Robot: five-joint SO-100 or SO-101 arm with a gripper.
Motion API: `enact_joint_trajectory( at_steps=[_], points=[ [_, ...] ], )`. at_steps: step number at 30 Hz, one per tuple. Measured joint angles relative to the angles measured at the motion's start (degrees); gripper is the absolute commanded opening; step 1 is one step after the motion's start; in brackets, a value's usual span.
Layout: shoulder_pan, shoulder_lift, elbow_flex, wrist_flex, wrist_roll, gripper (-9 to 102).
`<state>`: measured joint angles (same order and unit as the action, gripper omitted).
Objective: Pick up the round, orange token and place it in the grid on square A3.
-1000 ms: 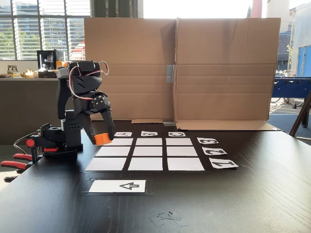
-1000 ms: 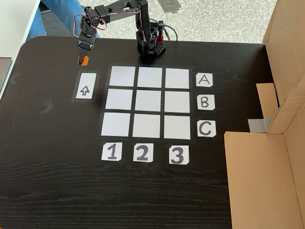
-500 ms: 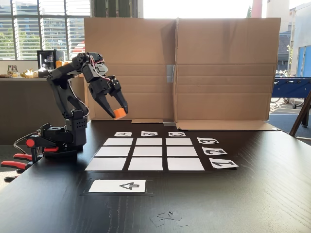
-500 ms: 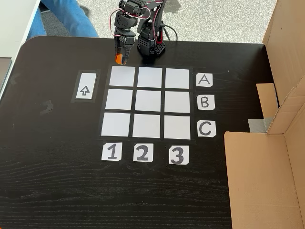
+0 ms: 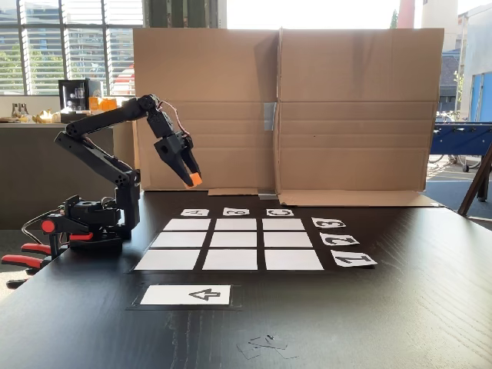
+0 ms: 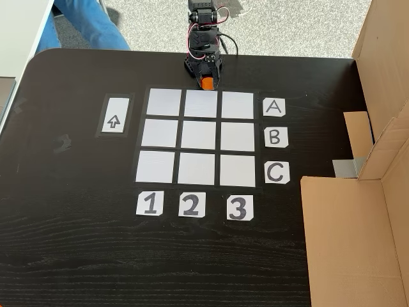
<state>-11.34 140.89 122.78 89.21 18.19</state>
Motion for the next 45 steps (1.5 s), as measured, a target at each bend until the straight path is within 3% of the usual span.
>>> enact_joint_trajectory(
  at_steps=[14, 29, 45],
  points=[
    [-18.4, 3.3, 12.3, -4.6, -0.4, 0],
    [-23.0, 1.1, 24.2, -19.2, 1.9, 0],
    [-24.7, -3.7, 29.0, -25.3, 1.9, 0]
  ],
)
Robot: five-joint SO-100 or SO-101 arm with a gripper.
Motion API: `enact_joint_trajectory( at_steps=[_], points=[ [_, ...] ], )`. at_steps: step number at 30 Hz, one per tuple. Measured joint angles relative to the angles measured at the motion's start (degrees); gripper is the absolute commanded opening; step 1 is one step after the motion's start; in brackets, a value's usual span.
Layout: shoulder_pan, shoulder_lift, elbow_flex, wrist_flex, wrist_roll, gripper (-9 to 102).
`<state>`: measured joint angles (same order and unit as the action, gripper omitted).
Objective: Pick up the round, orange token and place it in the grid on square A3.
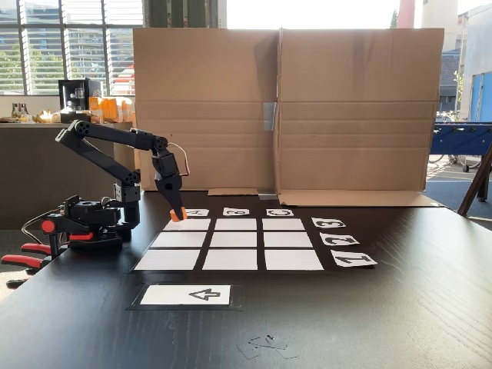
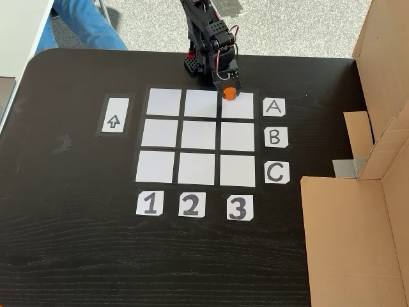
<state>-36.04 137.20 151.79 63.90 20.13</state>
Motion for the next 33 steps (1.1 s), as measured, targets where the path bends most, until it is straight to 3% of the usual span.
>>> enact_joint_trajectory(
  at_steps=[16, 17, 21, 25, 33],
  points=[
    [-0.9, -10.3, 1.1, -12.7, 0.0, 2],
    [-0.9, -10.7, 1.1, -13.3, 0.1, 4],
    [-0.9, -11.0, 1.1, -14.3, 1.2, 29],
    [-0.7, -10.9, 2.0, -14.3, 1.5, 33],
    [0.5, -8.2, 2.5, -14.1, 4.7, 59]
  ],
)
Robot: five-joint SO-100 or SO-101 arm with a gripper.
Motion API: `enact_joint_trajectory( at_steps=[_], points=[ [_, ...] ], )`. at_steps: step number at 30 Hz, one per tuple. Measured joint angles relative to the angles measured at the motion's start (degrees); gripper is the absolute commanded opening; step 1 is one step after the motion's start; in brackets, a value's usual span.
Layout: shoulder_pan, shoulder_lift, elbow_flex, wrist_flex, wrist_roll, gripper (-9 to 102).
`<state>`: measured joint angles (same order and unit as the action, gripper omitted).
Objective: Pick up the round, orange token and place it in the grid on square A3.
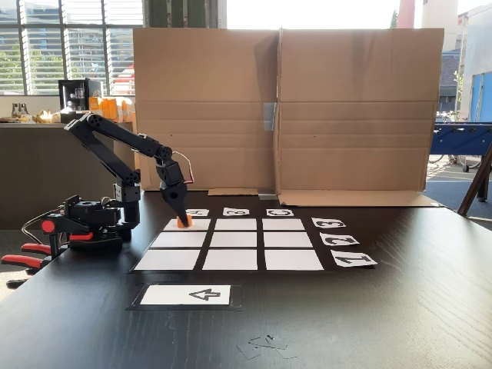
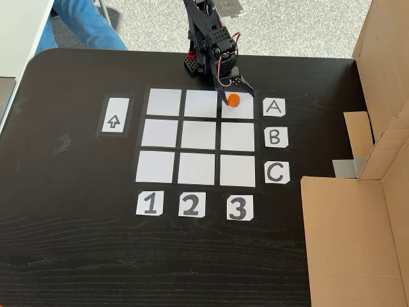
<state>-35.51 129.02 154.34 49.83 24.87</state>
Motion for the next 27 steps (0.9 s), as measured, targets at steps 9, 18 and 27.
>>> enact_joint_trajectory(
  at_steps=[9, 18, 27],
  points=[
    [5.6, 11.1, 0.0, 0.1, 7.2, 64],
    [20.7, 26.0, -10.0, -0.4, 19.2, 60],
    [46.2, 32.4, -25.0, -8.9, 37.2, 23]
  ],
)
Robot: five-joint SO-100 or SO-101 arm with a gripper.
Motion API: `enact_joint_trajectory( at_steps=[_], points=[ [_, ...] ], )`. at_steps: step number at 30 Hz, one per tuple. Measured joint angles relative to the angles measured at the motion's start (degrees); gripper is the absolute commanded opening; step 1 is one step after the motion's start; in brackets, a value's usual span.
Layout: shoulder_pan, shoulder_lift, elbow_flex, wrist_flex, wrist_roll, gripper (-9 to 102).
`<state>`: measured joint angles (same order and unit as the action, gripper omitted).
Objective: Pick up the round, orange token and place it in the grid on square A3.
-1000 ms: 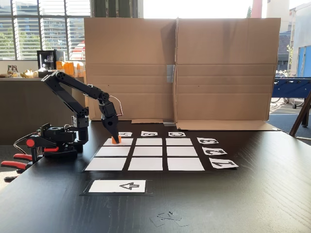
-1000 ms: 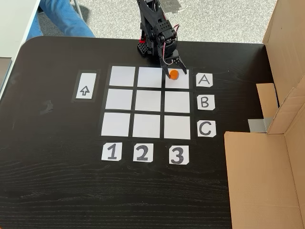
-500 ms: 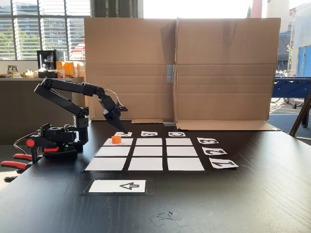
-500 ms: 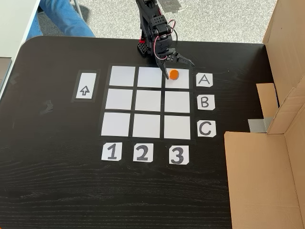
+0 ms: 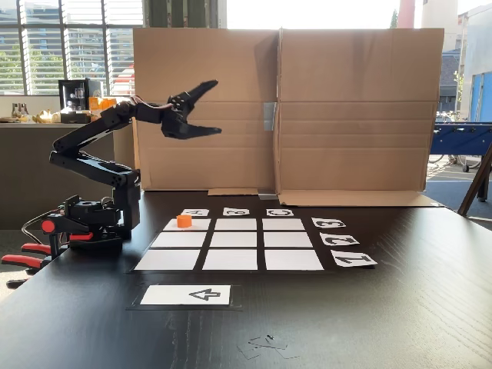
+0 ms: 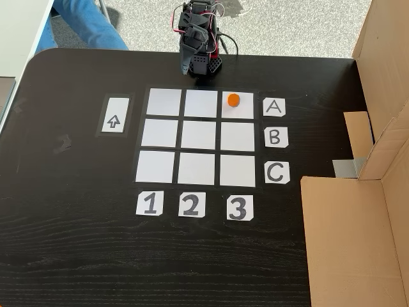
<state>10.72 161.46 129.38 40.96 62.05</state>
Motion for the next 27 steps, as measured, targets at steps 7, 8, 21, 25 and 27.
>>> enact_joint_trajectory(
  at_steps=[7, 8, 21, 25, 27],
  points=[
    [25.5, 12.9, -0.3, -3.4, 12.2, -1],
    [29.5, 14.2, -0.2, -3.4, 13.4, -1],
    [70.1, 27.1, 17.4, 6.5, 24.0, -1],
    [78.0, 28.7, 23.7, 10.8, 24.3, -1],
    [81.0, 29.0, 27.1, 11.3, 24.3, -1]
  ],
)
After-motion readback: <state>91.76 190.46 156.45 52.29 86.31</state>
